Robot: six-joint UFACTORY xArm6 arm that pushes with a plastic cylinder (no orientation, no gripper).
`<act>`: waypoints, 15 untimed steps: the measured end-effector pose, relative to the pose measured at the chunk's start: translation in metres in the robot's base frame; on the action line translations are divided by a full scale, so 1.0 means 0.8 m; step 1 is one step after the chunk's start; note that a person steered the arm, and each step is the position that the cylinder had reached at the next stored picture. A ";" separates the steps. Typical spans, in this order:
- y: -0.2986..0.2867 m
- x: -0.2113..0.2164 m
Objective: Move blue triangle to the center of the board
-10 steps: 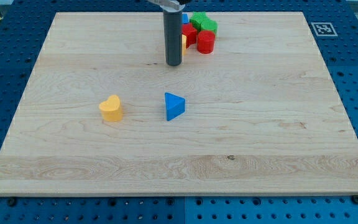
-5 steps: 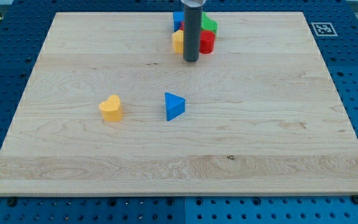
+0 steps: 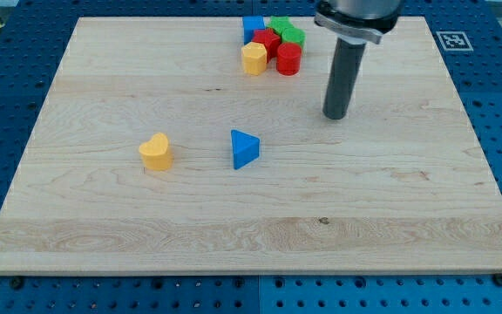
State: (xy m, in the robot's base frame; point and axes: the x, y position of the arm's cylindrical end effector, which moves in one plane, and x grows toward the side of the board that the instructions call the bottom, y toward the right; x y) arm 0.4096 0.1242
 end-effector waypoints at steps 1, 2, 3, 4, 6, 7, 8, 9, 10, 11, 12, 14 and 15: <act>0.031 0.003; 0.031 0.003; 0.031 0.017; 0.019 0.037; -0.047 0.059; -0.083 0.047; -0.085 0.046; -0.089 0.046; -0.097 0.046; -0.106 0.046; -0.109 0.046; -0.173 0.046; -0.215 0.046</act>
State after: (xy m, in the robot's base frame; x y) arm 0.4465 -0.0478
